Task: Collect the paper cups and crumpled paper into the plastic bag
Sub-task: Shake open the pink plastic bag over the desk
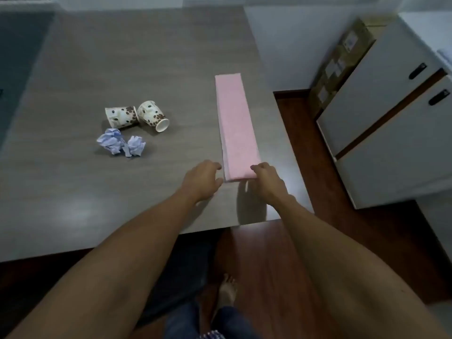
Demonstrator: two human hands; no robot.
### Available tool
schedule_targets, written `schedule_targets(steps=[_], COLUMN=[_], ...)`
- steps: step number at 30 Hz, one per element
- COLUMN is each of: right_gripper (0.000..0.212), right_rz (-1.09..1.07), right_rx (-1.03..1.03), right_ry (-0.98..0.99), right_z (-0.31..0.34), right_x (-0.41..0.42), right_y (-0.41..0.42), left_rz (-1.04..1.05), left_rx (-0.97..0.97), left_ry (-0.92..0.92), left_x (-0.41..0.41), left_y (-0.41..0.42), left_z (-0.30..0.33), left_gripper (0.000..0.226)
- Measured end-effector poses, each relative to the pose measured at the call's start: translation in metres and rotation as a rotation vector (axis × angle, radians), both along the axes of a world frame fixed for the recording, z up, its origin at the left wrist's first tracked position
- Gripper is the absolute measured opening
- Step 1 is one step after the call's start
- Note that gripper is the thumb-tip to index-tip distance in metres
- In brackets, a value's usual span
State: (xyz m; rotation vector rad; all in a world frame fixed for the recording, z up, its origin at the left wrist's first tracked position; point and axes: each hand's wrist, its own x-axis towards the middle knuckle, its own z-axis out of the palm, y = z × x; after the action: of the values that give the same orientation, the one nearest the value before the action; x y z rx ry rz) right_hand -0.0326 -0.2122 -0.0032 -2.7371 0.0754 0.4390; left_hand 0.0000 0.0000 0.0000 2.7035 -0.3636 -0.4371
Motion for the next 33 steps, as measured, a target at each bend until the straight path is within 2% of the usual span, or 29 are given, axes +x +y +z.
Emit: schedule_targets(steps=[5,9,11,13,15,17,18,20,21,23,27,30,31,33], right_gripper=[0.031,0.021,0.022,0.025,0.031,0.045,0.05,0.047,0.038,0.021,0.01,0.012,0.017,0.038], right_rz=[-0.054,-0.022,0.012,0.015,-0.071,-0.21,-0.257,-0.299,-0.316,-0.306,-0.384,-0.38,-0.357,-0.32], right_rx=[0.09,0.053,0.041,0.039,0.127,0.262,0.309,0.368,0.382,0.278,0.15,0.078,0.123,0.414], right_ry=[-0.047,-0.165,-0.214,-0.244,-0.207,-0.147,-0.133,-0.128,-0.133,-0.157,-0.193,-0.083,-0.046,-0.027], right_z=[-0.035,-0.055,-0.059,-0.057,-0.044,-0.025,-0.015,-0.001,0.004,0.011,0.033,0.052,0.064,0.093], right_x=[0.006,0.012,0.015,0.02,0.028,0.039,0.044,0.05,0.052,0.055,0.057,0.065,0.067,0.071], right_y=[-0.011,-0.014,-0.012,-0.009,-0.002,0.007,0.012,0.019,0.02,0.02,0.022,0.027,0.034,0.055], left_rz=[0.062,0.104,0.162,0.297,0.507,0.757,0.874,1.03,1.079,1.145,1.22,1.09,1.017,0.907], left_rx=[-0.038,-0.059,-0.099,-0.244,-0.442,-0.71,-0.904,-1.235,-1.292,-1.277,-1.204,-1.108,-1.063,-0.983], left_ry=[0.067,-0.075,-0.094,-0.071,-0.038,0.058,0.135,0.266,0.251,0.154,0.072,0.028,0.021,-0.007], left_x=[0.001,-0.001,-0.001,0.004,0.014,0.028,0.036,0.05,0.057,0.068,0.083,0.079,0.075,0.07], left_y=[-0.029,-0.036,-0.035,-0.033,-0.029,-0.026,-0.023,-0.014,-0.004,0.02,0.066,0.082,0.085,0.089], left_z=[-0.04,-0.068,-0.072,-0.067,-0.057,-0.035,-0.021,0.008,0.022,0.046,0.079,0.103,0.11,0.12], left_gripper=[0.052,0.024,0.022,0.018,0.013,0.006,0.009,0.014,0.016,0.022,0.025,0.018,0.013,0.009])
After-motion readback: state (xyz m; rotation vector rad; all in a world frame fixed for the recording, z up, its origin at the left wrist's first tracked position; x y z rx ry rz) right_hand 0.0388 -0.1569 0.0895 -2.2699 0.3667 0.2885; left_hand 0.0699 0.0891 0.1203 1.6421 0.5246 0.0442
